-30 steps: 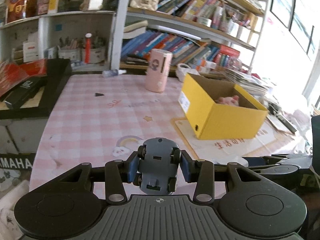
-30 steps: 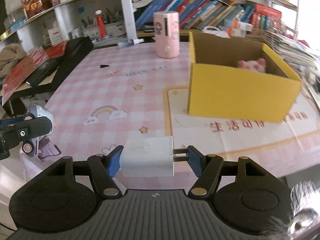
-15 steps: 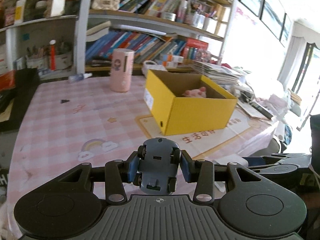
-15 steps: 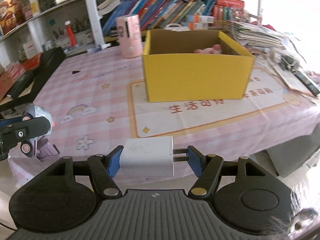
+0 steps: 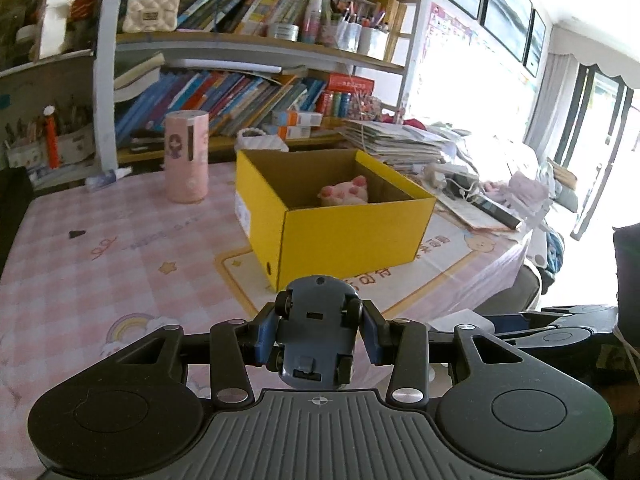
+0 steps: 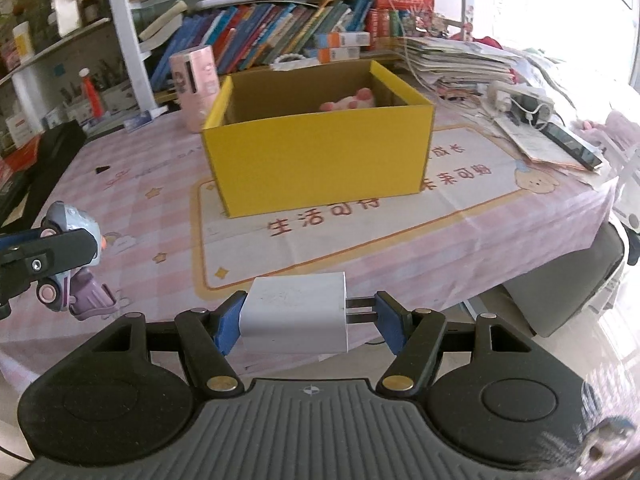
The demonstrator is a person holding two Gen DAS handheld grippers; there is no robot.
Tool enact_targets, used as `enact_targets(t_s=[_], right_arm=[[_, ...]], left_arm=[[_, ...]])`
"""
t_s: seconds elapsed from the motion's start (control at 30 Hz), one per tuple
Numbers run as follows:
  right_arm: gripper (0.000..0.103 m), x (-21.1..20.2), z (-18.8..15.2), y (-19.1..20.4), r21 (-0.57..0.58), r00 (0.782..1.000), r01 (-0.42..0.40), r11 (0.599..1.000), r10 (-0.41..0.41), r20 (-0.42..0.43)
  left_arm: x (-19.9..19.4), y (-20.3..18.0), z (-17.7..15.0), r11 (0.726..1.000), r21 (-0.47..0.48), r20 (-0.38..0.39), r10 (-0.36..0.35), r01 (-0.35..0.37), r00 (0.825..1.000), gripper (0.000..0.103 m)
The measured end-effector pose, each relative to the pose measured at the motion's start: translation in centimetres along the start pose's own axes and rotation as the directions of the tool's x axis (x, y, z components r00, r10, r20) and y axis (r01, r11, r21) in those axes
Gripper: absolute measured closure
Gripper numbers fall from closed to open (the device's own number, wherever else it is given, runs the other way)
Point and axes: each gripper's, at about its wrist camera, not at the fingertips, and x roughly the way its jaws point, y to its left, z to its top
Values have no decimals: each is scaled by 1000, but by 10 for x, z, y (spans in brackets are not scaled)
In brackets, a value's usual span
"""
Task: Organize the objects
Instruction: 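Lift and carry the grey car and white charger toward the yellow box, then lower the car into the box with the left tool while the right tool lowers the charger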
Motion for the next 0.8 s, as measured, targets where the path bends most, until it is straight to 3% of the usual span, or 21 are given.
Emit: enact_targets(t_s=[0.43,0.8], right_arm=[[38,24,33,-26,-32,1000,-18,999,18,2],[38,46,93,-55,-98,993,-48,994,58,101]], left_arm=[[33,-19,35,1000,6,36,10,-10,999,62],[76,-36,90,999,14,129,37,-39,991,62]])
